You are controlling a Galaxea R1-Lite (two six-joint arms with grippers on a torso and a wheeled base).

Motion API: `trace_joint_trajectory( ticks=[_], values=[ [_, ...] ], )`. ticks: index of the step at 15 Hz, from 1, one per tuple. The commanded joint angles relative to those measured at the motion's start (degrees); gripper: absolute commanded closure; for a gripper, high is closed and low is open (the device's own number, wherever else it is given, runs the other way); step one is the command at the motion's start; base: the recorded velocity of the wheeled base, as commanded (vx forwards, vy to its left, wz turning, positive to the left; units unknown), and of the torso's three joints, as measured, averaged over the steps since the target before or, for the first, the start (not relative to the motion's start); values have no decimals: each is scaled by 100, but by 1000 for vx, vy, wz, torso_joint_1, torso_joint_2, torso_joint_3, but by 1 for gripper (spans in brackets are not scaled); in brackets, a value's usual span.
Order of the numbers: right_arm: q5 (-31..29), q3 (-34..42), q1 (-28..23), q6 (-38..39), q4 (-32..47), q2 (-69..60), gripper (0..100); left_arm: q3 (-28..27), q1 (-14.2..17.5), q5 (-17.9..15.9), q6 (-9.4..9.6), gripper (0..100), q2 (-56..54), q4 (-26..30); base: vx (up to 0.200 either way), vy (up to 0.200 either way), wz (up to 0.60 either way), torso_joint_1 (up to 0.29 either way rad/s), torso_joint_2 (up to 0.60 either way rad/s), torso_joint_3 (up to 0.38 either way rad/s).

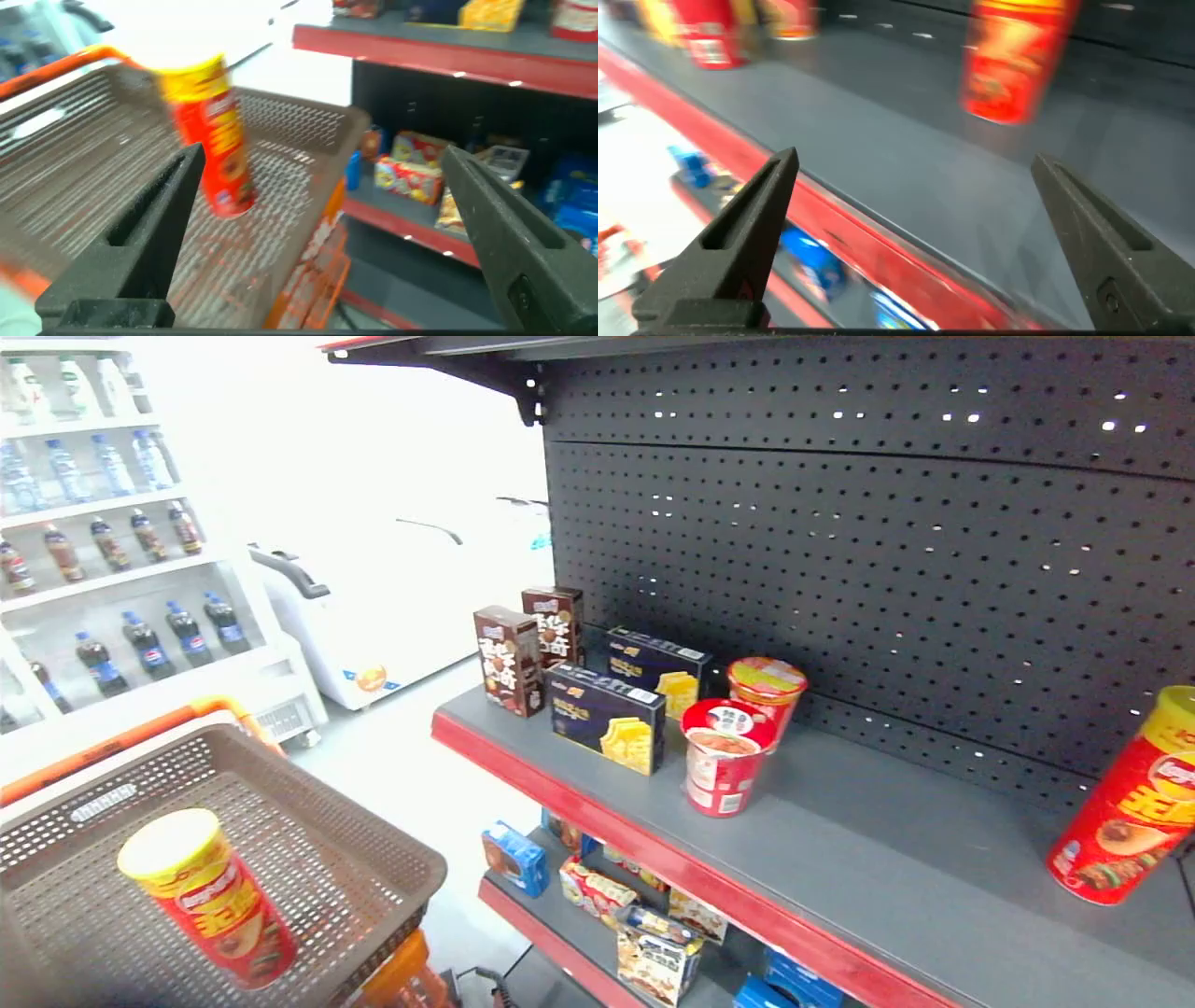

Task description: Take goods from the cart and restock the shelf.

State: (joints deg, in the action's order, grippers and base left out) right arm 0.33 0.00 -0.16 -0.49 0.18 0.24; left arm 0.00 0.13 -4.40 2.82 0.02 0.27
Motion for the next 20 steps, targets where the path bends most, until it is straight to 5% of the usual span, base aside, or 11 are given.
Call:
trace_joint_trajectory(
  ticks=[1,5,17,18,19,20],
  values=[
    [2,0,-2,-4,-1,11,0,0,4,1,0,0,-2,0,0,0,600,2,-2,2],
    [2,0,-2,5,-1,11,0,0,4,1,0,0,-2,0,0,0,600,2,2,1],
    [2,0,-2,40,-1,2,0,-62,-13,-8,88,0,-2,35,0,0,0,0,0,0],
    [2,0,-2,40,-1,2,0,-1248,373,343,474,0,1105,386,0,0,0,0,0,0],
    [2,0,-2,40,-1,2,0,-1854,637,361,413,0,2037,703,0,0,0,0,0,0],
    [2,0,-2,40,-1,2,0,-2153,575,71,290,0,2423,799,0,0,0,0,0,0]
  ],
)
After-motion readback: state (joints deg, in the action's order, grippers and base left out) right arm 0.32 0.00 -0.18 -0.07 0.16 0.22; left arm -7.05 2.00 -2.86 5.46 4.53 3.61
